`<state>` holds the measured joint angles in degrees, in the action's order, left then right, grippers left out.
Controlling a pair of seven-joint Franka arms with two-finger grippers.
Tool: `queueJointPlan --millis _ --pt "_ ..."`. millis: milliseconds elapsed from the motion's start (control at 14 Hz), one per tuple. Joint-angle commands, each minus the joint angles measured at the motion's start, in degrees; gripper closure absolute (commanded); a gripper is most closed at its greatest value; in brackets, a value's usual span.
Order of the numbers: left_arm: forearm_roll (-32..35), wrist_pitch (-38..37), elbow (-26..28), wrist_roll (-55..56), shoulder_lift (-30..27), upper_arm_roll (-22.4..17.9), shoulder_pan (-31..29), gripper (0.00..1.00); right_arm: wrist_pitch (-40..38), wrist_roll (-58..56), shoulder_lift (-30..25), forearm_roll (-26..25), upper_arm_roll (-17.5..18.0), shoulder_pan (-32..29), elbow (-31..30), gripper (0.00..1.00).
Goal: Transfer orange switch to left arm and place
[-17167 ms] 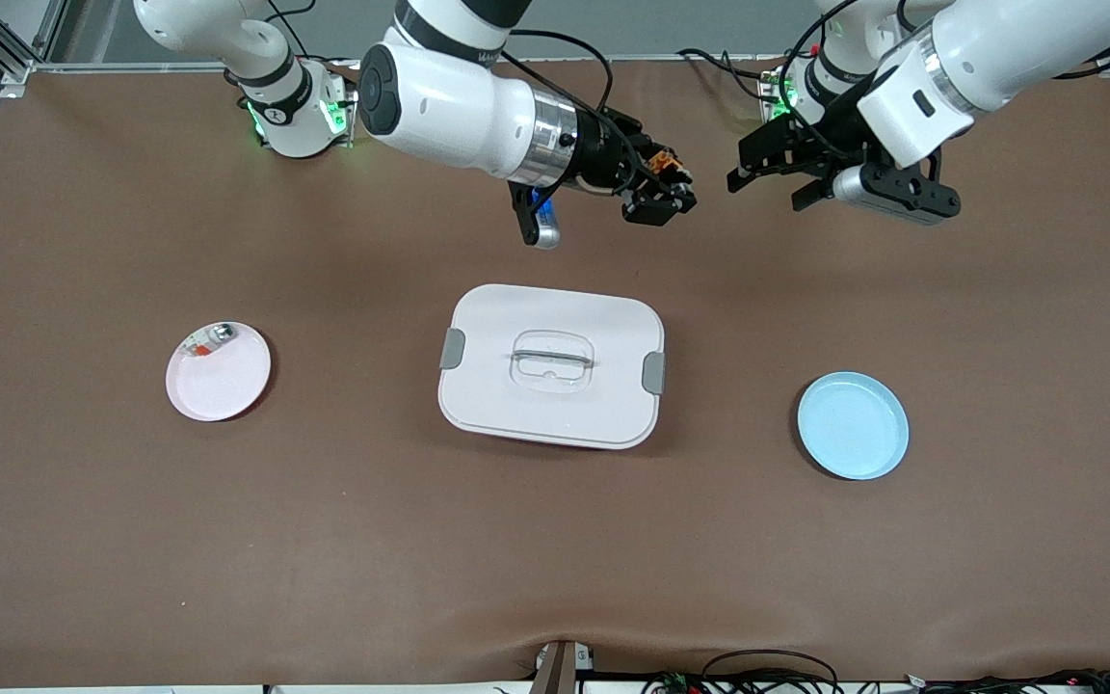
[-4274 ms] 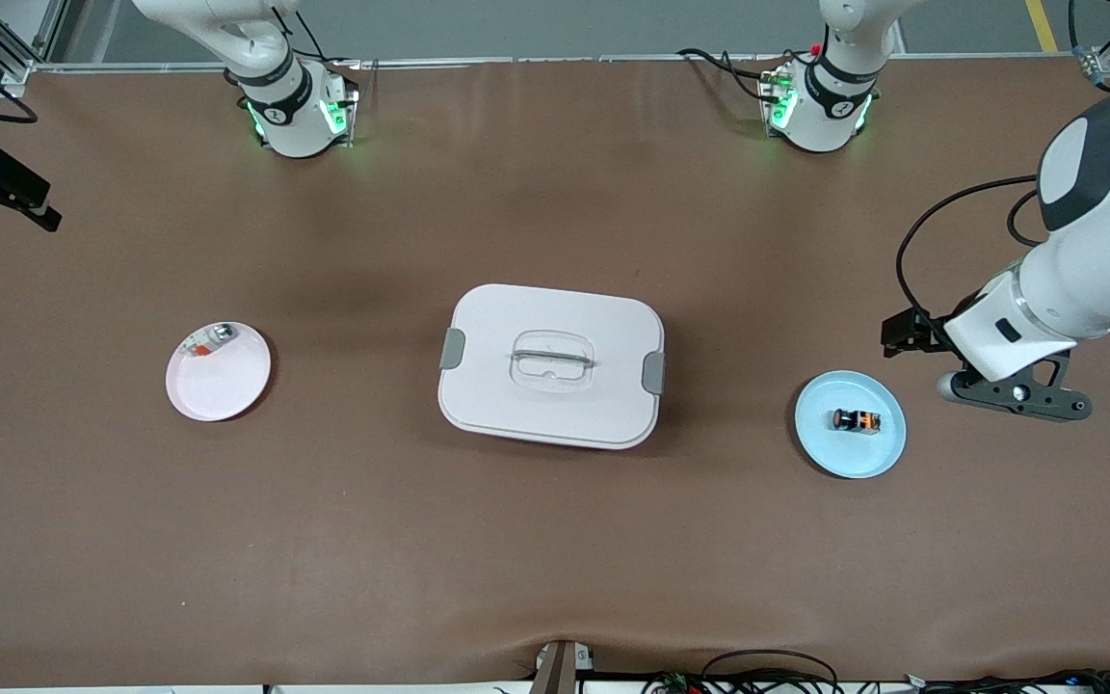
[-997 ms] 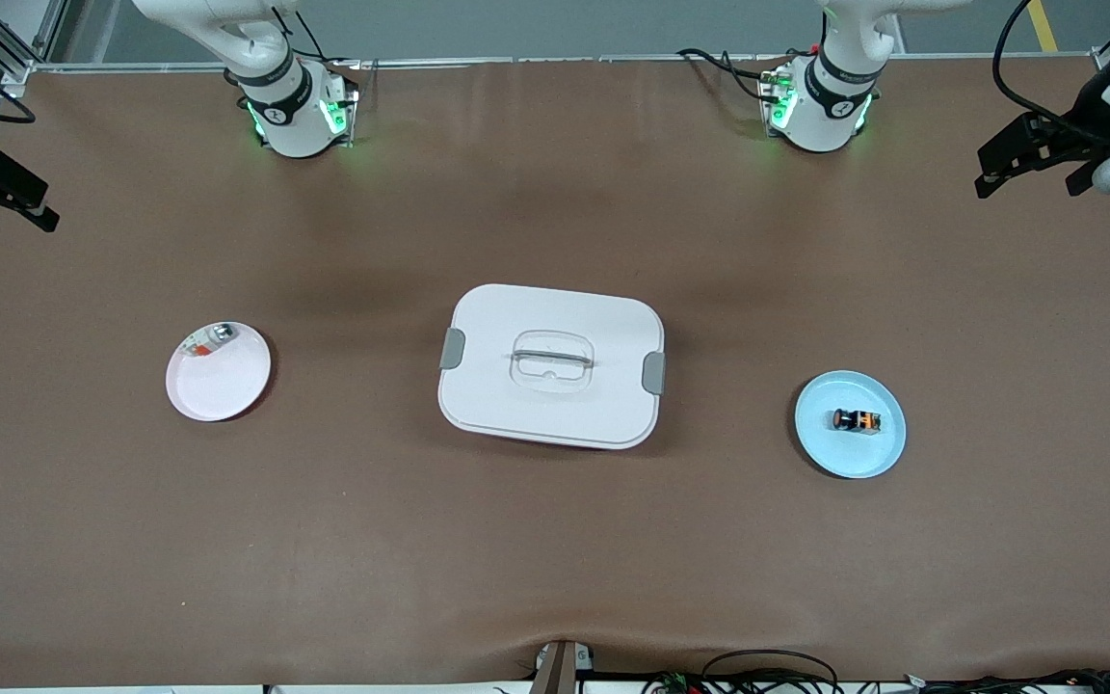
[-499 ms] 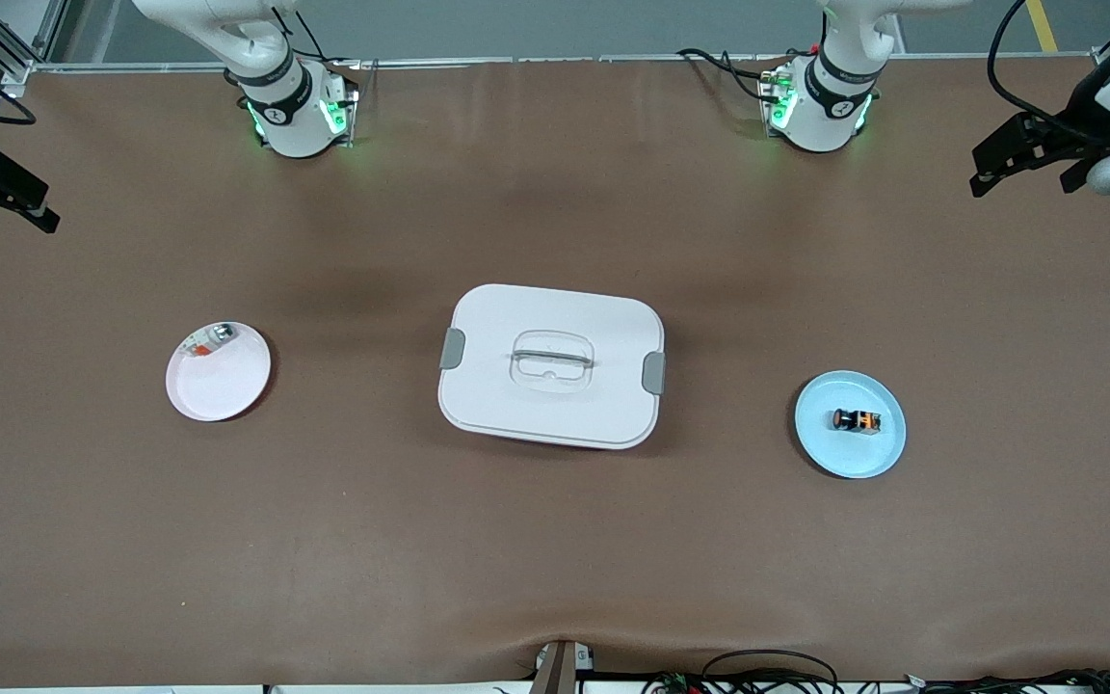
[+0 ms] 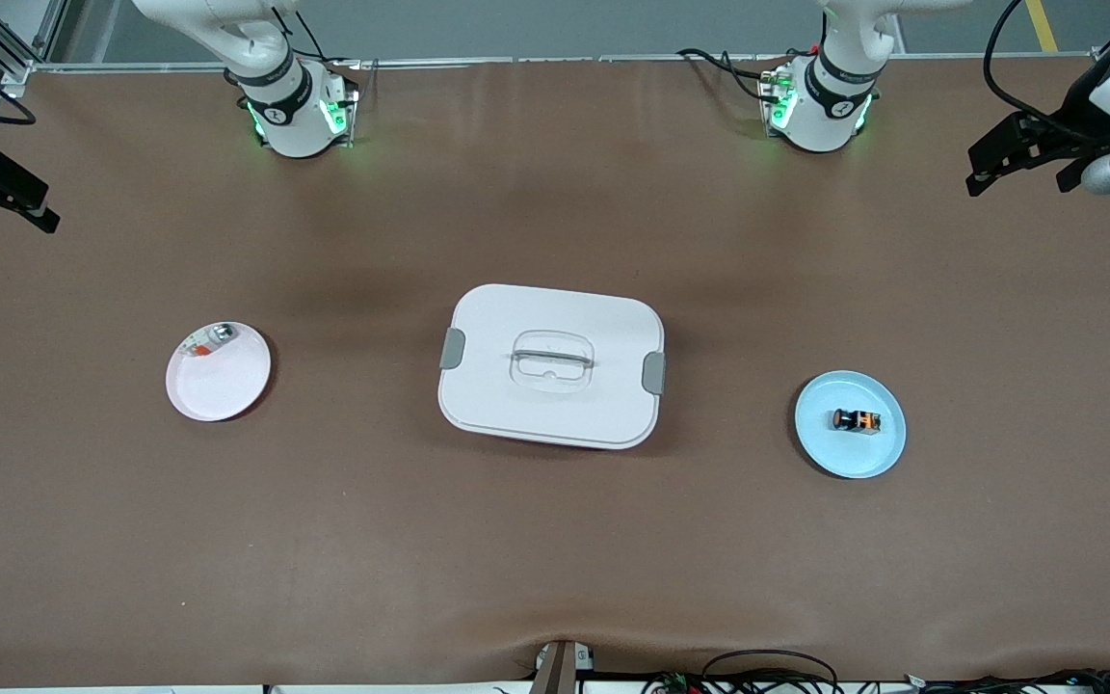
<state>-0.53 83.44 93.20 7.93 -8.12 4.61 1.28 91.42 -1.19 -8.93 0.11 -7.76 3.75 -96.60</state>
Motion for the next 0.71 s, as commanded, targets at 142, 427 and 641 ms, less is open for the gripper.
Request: queueJointPlan --millis 142,427,641 --pt "0.2 -0.6 -1.0 0.2 0.5 0.0 -0.5 0.0 -0.4 0.5 0.6 0.0 0.5 -0.6 1.3 0.0" --pt "0.2 -0.7 -2.1 0.3 1.1 -0.1 -0.5 0.0 -0.4 0.5 0.6 0.0 0.4 -0.6 1.3 0.0" --pt "0.2 -0.7 -2.1 0.3 1.1 -0.1 -0.5 0.0 -0.4 0.5 0.6 0.0 0.4 -0.6 1.4 0.0"
